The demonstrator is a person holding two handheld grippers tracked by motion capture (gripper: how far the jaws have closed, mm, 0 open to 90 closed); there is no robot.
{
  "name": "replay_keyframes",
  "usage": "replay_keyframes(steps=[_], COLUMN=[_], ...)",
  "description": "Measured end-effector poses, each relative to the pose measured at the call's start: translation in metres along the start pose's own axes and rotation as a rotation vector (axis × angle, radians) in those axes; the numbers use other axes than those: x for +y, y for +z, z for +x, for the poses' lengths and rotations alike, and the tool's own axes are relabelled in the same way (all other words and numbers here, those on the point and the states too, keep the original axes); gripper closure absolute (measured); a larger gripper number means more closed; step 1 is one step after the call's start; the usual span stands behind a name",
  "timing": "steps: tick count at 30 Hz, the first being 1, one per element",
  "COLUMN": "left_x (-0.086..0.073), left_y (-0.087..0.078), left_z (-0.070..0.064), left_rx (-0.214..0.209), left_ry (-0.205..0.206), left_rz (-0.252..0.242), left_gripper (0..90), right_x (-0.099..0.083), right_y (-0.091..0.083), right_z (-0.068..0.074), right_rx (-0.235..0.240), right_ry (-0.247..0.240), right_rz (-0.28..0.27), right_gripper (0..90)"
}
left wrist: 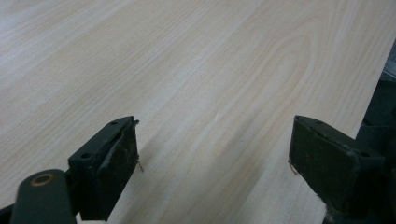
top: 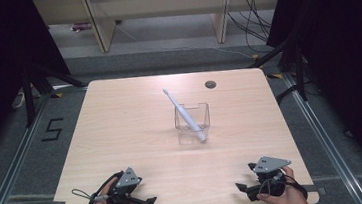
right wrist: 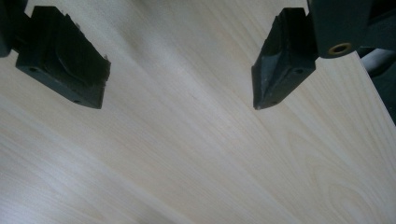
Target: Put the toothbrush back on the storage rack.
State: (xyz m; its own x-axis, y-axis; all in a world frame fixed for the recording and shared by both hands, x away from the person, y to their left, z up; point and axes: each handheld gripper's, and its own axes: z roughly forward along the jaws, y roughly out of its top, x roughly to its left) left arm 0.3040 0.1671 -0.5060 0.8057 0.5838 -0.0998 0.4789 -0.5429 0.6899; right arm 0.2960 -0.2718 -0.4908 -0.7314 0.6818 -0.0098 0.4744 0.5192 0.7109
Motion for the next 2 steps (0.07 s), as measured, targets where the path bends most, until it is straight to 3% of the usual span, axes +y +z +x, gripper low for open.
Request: replay_keyframes(steps=[2], left_x=[0.0000], left_y=[-0.0001], left_z=[0.0000], left_rx=[0.000], left_ry=[0.000], left_rz=[0.000], left_gripper=[15.0], right_x=[-0.0001], right_y=[0.0002], right_z=[-0.0001], right_rx=[-0.001], right_ry=[-0.001], right_rz=[0.000], right_gripper=[19.0])
